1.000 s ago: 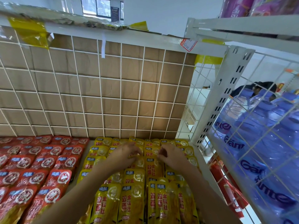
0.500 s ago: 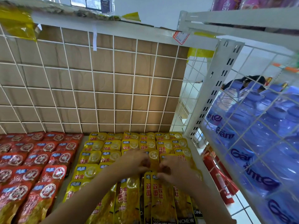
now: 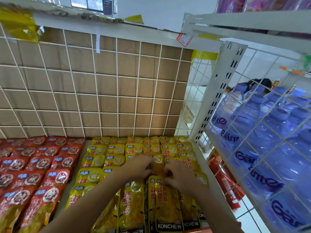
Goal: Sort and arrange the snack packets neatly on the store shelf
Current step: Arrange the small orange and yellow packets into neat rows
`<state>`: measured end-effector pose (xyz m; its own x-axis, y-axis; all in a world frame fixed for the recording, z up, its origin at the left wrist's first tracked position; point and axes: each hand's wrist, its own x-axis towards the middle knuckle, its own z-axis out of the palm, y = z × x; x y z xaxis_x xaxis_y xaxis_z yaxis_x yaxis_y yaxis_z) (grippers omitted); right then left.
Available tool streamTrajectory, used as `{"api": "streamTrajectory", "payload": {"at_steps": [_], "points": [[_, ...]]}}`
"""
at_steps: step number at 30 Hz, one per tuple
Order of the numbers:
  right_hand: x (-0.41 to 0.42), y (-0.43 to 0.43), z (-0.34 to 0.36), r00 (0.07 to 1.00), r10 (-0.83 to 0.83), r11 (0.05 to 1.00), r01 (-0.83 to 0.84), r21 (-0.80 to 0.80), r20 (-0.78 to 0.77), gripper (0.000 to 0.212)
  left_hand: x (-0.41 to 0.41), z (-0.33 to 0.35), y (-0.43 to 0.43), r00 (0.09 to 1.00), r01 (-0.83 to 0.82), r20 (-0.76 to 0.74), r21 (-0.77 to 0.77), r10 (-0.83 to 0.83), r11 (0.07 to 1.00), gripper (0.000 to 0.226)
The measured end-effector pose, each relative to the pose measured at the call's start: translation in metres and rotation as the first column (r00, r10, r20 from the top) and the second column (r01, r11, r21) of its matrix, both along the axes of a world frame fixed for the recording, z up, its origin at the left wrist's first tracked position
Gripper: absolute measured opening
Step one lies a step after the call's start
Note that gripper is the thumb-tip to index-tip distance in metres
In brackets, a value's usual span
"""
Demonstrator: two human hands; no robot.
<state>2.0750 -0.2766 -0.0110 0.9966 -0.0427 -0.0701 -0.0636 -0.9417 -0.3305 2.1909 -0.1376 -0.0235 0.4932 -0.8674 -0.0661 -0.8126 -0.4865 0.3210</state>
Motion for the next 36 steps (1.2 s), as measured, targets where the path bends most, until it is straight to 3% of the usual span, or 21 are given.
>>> {"api": "streamTrajectory", "payload": {"at_steps": [7,11,17,21,25,36], "points": [[-0.006,0.003,0.014,0.999,-0.028,0.993,0.025,0.117,0.019,0.017,0.011,0.003,-0.001,0.987,-0.096,-0.137,-0.078,0.084,0.992,0.011],[-0.005,0.001,0.014,0.999,-0.045,0.99,0.045,0.134,-0.005,0.033,0.02,0.01,-0.003,0.978,-0.093,-0.196,-0.076,0.077,0.993,0.014],[-0.004,0.001,0.012,0.999,-0.043,0.988,0.041,0.146,0.006,0.034,0.029,0.012,-0.003,0.967,-0.067,-0.249,-0.057,0.051,0.996,0.015],[-0.005,-0.001,0.011,0.999,-0.037,0.984,0.035,0.172,0.008,0.03,0.03,0.014,-0.004,0.969,-0.035,-0.245,-0.041,0.024,0.999,0.019],[-0.004,0.001,0.01,0.999,-0.034,0.985,0.03,0.169,0.022,0.007,0.029,0.012,-0.003,0.971,-0.056,-0.236,-0.05,0.043,0.997,0.018],[-0.001,0.011,0.008,0.999,0.01,0.982,-0.019,0.19,0.048,0.013,0.027,0.007,0.001,0.971,-0.088,-0.228,-0.072,0.07,0.993,0.02]]}}
